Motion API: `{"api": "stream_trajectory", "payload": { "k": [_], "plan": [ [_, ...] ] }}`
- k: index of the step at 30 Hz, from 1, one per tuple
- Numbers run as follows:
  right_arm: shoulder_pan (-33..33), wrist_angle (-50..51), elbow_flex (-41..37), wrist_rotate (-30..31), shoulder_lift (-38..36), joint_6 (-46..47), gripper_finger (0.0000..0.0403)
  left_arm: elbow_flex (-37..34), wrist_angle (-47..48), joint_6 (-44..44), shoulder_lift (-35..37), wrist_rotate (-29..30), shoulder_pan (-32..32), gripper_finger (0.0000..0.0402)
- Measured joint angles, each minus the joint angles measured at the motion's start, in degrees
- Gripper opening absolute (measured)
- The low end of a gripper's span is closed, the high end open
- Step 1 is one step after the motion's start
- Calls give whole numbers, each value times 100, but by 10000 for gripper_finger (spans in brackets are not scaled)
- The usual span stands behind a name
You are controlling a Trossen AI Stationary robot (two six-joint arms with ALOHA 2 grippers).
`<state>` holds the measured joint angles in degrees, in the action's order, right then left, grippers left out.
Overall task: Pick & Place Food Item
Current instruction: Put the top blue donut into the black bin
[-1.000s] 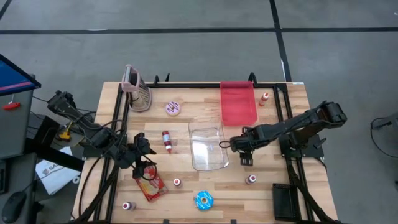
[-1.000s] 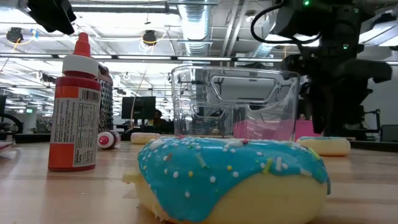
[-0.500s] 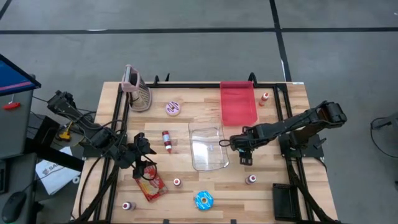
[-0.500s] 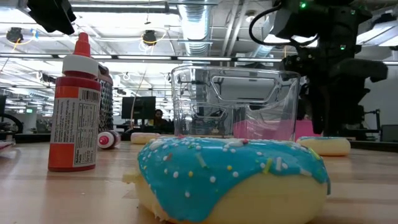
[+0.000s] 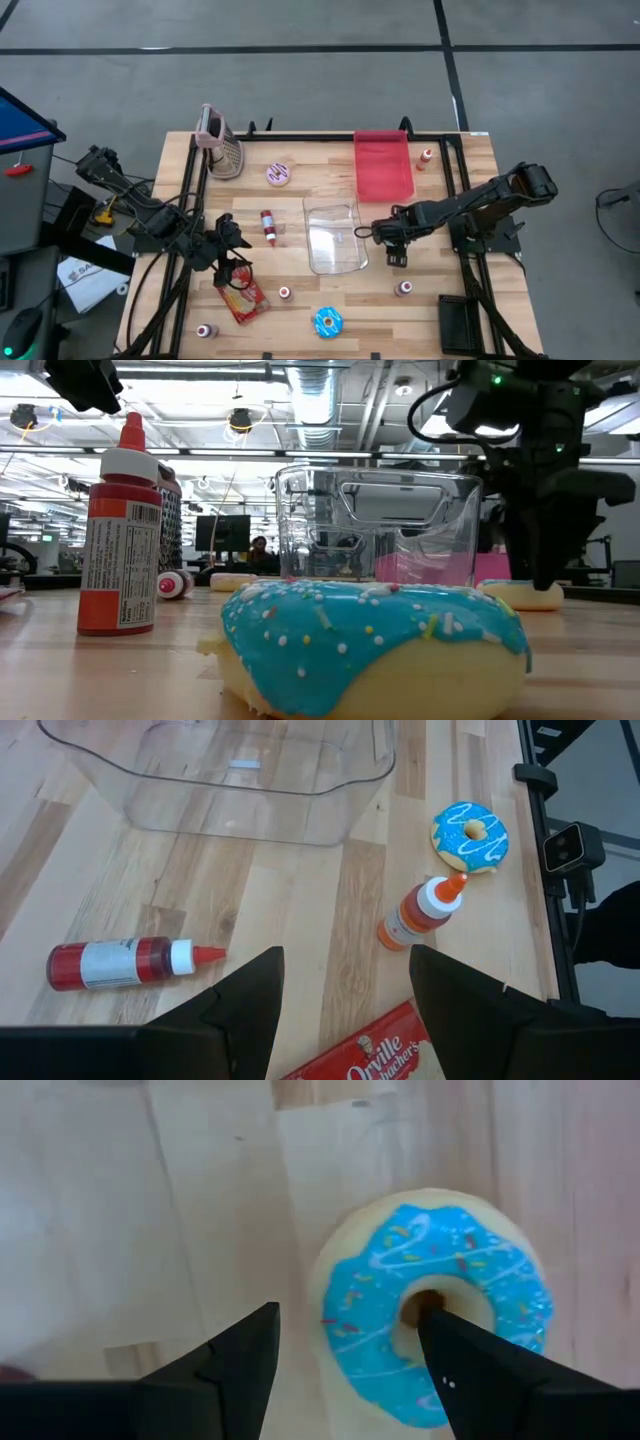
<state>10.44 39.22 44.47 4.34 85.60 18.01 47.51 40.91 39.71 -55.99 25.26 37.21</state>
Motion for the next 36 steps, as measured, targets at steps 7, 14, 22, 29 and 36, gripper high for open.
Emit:
{"api": "stream_trajectory", "payload": {
  "k": [7, 14, 22, 29, 36],
  "plan": [
    [-50, -330, -279, -7, 0, 46, 231, 0, 1, 1, 0, -1, 0, 214],
    [-50, -423, -401, -2, -2, 275, 227, 0, -3, 4, 0, 1, 0, 214],
    [-85, -516, -392, 24, -2, 599, 176, 0, -5, 17, 0, 16, 0, 214],
    [-211, -512, 111, 4, 0, 666, 126, 0, -125, 8, 0, 101, 0, 214],
    [-306, 479, 730, 24, -21, 900, 128, -2, -131, -33, 0, 180, 0, 214]
  ]
}}
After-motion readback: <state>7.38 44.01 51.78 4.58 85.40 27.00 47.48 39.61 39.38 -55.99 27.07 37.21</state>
